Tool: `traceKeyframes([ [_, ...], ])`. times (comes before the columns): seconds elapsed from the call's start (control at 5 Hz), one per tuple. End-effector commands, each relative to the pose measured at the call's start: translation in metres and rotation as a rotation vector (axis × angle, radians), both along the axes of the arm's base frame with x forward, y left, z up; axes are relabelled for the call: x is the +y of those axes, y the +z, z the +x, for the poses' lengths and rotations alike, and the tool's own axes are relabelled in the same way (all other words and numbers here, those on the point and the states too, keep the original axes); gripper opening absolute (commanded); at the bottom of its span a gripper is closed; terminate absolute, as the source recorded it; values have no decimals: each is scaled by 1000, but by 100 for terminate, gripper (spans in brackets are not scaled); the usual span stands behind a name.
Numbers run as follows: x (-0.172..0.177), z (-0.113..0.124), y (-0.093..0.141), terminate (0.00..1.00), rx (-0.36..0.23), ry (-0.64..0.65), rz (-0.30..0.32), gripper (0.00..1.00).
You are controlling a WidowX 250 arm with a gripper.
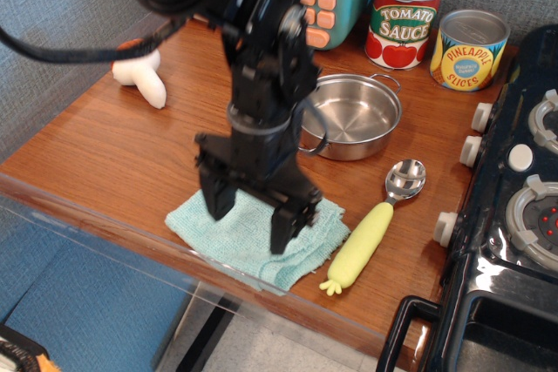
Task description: Move the blue cloth to the left front corner of the table.
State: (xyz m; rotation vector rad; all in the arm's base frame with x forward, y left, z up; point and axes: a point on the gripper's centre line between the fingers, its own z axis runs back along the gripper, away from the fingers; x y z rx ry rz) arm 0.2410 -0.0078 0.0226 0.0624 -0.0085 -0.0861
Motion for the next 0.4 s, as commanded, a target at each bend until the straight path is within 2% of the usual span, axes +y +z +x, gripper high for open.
traceKeyframes([
  [0.0, 16, 13, -27, 0, -50, 54, -73, 100],
  [0.2, 25, 8, -38, 0, -16, 74, -34, 100],
])
